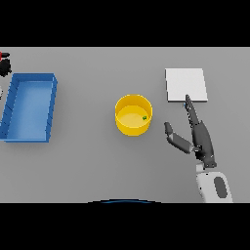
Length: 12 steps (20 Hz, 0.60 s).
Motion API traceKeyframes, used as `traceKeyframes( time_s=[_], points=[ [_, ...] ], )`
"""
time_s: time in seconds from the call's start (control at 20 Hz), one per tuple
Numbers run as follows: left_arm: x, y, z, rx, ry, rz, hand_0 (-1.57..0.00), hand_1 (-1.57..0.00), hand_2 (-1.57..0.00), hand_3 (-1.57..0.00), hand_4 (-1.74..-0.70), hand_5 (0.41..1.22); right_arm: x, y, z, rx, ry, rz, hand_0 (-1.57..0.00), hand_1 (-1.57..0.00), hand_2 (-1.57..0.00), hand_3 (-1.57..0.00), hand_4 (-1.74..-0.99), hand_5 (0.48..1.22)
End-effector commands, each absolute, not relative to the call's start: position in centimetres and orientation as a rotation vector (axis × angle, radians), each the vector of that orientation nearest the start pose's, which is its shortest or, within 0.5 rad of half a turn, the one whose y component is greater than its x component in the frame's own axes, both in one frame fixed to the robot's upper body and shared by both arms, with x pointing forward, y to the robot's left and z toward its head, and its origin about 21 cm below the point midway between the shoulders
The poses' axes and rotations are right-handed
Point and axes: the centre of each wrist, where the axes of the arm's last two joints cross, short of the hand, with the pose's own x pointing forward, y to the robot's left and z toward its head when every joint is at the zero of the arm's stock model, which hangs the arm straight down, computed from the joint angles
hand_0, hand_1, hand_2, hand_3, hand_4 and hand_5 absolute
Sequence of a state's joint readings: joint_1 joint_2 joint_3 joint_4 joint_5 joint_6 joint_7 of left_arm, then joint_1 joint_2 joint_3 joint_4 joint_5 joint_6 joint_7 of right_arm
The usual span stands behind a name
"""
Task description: Pick up the red beaker and tilt it to pour out 1 green nut into yellow bowl. Pick up the yellow bowl and place it on the metallic measuring scale.
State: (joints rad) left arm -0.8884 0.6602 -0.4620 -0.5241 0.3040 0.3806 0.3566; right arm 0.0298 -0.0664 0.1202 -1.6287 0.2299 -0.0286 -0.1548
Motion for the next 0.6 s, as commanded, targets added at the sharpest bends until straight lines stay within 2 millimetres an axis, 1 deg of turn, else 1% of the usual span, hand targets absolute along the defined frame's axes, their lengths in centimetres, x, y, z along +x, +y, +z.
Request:
traceKeyframes(
  time_s=[0.0, 0.05, 0.1, 0.2, 0.25, 0.3, 0.35, 0.4, 0.45, 0.5, 0.55],
  points=[
    [41.5, 35.2, 9.6, 0.791, -1.037, -0.083, -1.57, -1.57, -1.57, -1.38, -1.74, 1.221, 23.8, -21.8, 0.8, -0.144, -1.765, 0.316, 0.0, 0.0, 0.0, 0.0, -1.186, 0.687],
    [40.7, 34.9, 9.2, 0.782, -1.027, -0.083, -1.57, -1.57, -1.57, -1.39, -1.74, 1.15, 24.1, -21.5, 0.9, -0.135, -1.761, 0.311, 0.0, 0.0, 0.0, 0.0, -1.177, 0.686],
    [40.1, 34.3, 9.1, 0.767, -1.018, -0.084, -1.57, -1.57, -1.57, -1.38, -1.74, 1.076, 23.8, -21.5, 0.7, -0.13, -1.76, 0.313, 0.0, 0.0, 0.0, 0.0, -1.17, 0.683],
    [38.7, 33.7, 9.2, 0.718, -0.972, -0.104, -1.57, -1.57, -1.57, -1.37, -1.73, 0.955, 23.8, -21.6, 0.9, -0.128, -1.761, 0.304, 0.0, 0.0, 0.0, 0.0, -1.168, 0.679],
    [38.1, 33.4, 9.5, 0.696, -0.957, -0.141, -1.57, -1.57, -1.57, -1.41, -1.66, 0.888, 23.7, -21.5, 0.8, -0.129, -1.756, 0.302, 0.0, 0.0, 0.0, 0.0, -1.165, 0.678],
    [37.5, 33.2, 10.0, 0.673, -0.98, -0.172, -1.57, -1.57, -1.57, -1.37, -1.49, 0.827, 23.8, -21.7, 0.8, -0.134, -1.76, 0.311, 0.0, 0.0, 0.0, 0.0, -1.165, 0.675],
    [37.0, 33.4, 10.3, 0.668, -0.992, -0.246, -1.57, -1.54, -1.49, -1.24, -1.31, 0.774, 24.0, -21.4, 0.8, -0.144, -1.76, 0.313, 0.0, 0.0, 0.0, 0.0, -1.163, 0.671],
    [36.6, 33.7, 10.4, 0.651, -1.002, -0.297, -1.5, -1.38, -1.31, -1.1, -1.15, 0.74, 24.0, -21.4, 0.9, -0.141, -1.756, 0.314, 0.0, 0.0, 0.0, 0.0, -1.159, 0.669],
    [35.9, 34.1, 10.2, 0.595, -1.017, -0.336, -1.25, -1.1, -1.05, -0.88, -1.03, 0.714, 24.1, -21.4, 1.0, -0.147, -1.761, 0.318, 0.0, 0.0, 0.0, 0.0, -1.161, 0.669],
    [35.7, 34.4, 10.4, 0.568, -1.005, -0.359, -1.0, -0.88, -0.84, -0.71, -0.93, 0.697, 23.9, -21.3, 1.0, -0.14, -1.771, 0.322, 0.0, 0.0, 0.0, 0.0, -1.162, 0.671],
    [35.2, 34.6, 10.3, 0.543, -0.999, -0.374, -0.8, -0.71, -0.67, -0.57, -0.87, 0.682, 24.1, -21.4, 0.8, -0.131, -1.752, 0.311, 0.0, 0.0, 0.0, 0.0, -1.156, 0.673]
  ],
)
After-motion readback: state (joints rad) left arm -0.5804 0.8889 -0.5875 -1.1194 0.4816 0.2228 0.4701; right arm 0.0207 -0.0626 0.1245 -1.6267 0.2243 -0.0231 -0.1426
